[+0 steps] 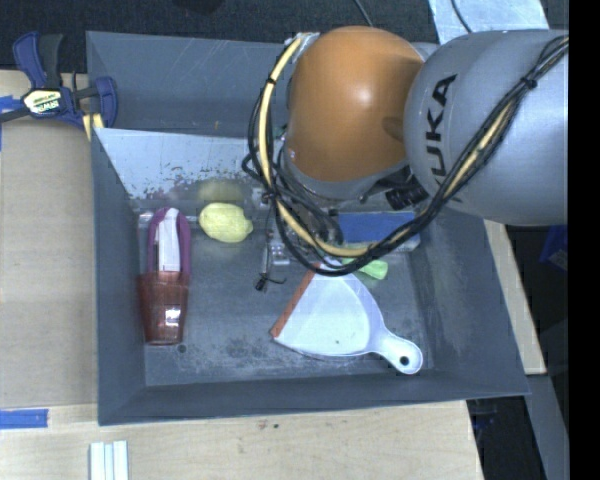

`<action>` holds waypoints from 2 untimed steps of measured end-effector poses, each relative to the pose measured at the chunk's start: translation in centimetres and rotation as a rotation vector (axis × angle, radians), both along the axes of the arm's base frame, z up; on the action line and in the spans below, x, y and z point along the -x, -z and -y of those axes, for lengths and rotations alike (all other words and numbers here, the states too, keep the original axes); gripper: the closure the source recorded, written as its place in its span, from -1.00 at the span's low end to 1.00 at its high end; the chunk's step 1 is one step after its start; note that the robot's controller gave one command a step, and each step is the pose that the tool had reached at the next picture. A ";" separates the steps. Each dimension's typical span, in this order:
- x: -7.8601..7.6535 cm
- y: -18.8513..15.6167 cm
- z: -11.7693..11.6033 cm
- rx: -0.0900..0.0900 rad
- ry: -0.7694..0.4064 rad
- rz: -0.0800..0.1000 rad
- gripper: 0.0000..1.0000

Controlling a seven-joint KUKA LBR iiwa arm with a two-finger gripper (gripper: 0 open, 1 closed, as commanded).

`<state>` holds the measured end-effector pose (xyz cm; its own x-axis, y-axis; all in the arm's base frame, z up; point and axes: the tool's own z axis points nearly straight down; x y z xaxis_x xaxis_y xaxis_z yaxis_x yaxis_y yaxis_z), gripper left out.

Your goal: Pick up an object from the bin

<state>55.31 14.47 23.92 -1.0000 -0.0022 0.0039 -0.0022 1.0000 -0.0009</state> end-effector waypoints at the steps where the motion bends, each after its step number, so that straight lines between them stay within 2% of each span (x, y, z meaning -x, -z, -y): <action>1: -0.2 -0.4 0.0 -0.002 0.002 0.007 -1.00; 2: -3.0 13.1 6.3 -0.003 0.008 0.013 -1.00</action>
Offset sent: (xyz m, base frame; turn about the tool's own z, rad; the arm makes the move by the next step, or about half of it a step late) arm 0.0349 -0.0801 -0.1692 0.0097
